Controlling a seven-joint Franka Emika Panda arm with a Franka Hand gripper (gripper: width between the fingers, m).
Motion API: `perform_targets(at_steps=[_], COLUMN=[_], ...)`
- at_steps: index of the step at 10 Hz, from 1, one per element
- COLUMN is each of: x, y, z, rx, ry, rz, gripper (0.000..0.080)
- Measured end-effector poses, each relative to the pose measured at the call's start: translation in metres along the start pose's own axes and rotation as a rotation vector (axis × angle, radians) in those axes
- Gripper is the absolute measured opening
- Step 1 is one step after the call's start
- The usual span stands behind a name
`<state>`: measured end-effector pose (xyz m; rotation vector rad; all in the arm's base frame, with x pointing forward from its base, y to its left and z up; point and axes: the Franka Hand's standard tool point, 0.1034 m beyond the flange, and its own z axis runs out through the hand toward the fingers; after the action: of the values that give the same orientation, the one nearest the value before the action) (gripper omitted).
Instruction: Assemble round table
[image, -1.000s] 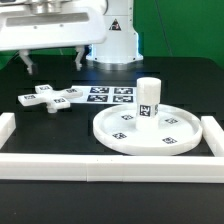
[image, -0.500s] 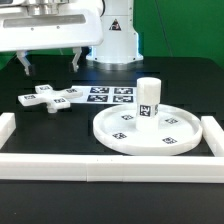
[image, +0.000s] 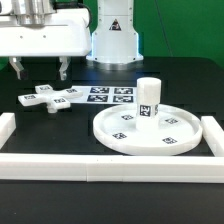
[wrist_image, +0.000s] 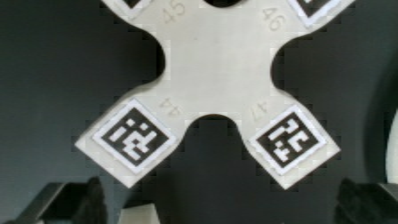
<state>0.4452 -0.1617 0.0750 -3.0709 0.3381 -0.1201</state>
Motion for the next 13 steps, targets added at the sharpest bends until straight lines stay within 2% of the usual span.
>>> perform_targets(at_steps=[2, 5, 8, 13], x=[-0.001, -0.014, -0.019, -0.019], y=[0.000, 0.007, 0.005, 0.002], z=[0.001, 0.021, 0.030, 0.031], rx=[-0.001, -0.039, -0.042, -0.041], ry=[-0.002, -0.007, -0.021, -0.024], rz=[0.000, 0.011, 0.004, -0.004], gripper=[0.0649, 0.0649, 0.0649, 0.0649])
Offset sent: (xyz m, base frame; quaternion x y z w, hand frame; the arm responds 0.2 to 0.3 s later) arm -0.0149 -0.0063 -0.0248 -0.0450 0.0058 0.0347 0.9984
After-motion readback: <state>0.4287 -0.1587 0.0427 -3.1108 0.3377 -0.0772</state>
